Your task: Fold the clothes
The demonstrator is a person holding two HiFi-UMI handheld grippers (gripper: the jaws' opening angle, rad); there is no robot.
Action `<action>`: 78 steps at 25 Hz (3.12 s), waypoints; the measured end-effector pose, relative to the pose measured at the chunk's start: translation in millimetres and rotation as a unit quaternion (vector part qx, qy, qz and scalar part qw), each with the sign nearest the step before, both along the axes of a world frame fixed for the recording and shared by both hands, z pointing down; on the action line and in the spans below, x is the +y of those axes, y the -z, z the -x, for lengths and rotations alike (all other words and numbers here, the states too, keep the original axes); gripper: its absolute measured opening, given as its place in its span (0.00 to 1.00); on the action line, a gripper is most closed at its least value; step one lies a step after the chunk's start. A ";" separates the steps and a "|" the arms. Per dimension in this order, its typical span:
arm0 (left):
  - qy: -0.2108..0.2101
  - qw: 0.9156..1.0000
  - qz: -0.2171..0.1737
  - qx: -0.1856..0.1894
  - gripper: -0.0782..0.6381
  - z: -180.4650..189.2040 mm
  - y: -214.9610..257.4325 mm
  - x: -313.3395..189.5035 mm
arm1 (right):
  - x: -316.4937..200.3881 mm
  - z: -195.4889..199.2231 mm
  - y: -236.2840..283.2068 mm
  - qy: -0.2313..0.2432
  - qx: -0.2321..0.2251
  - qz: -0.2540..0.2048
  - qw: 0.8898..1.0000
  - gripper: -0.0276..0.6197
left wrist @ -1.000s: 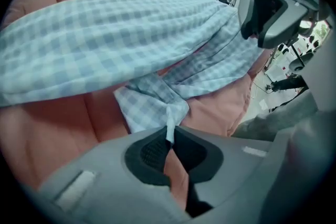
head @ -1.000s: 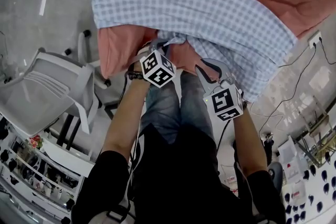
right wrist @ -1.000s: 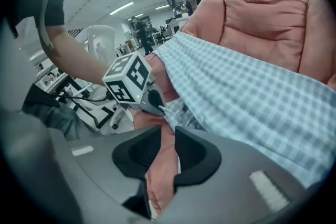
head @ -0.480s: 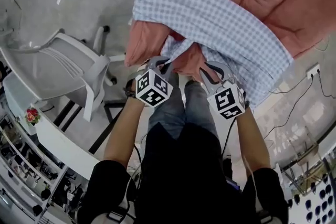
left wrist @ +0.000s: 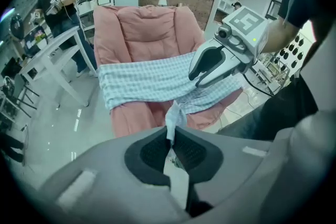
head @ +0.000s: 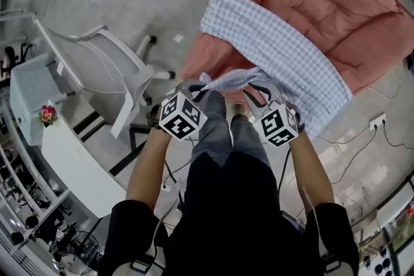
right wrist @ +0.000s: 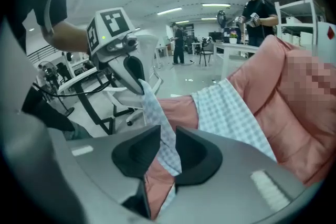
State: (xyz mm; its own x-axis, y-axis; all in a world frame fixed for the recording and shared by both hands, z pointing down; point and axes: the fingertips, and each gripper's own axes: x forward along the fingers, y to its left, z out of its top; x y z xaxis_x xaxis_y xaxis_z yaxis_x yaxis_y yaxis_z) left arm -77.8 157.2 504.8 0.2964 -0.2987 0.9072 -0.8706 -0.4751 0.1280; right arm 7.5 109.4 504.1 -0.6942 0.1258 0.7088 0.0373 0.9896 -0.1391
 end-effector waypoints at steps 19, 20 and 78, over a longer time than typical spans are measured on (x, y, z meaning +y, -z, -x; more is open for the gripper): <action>0.045 0.999 0.008 -0.009 0.14 124.8 79.9 51.1 | 79.9 138.4 -5.5 0.172 0.027 -0.023 0.984 0.36; 0.048 0.999 0.009 -0.009 0.14 133.6 78.0 50.8 | 76.5 143.6 -10.5 0.172 0.034 -0.026 0.984 0.36; 0.118 0.990 0.065 -0.039 0.38 283.4 -116.3 -99.4 | -74.7 218.9 -66.4 -0.025 0.117 0.003 0.993 0.27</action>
State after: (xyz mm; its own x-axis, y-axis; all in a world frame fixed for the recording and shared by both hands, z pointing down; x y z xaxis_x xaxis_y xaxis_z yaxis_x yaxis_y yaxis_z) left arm -361.3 57.8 621.2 0.1596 -0.2303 0.9599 -0.9649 -0.2418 0.1024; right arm -211.5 34.7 570.5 -0.5163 0.0994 0.8506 -0.0462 0.9886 -0.1436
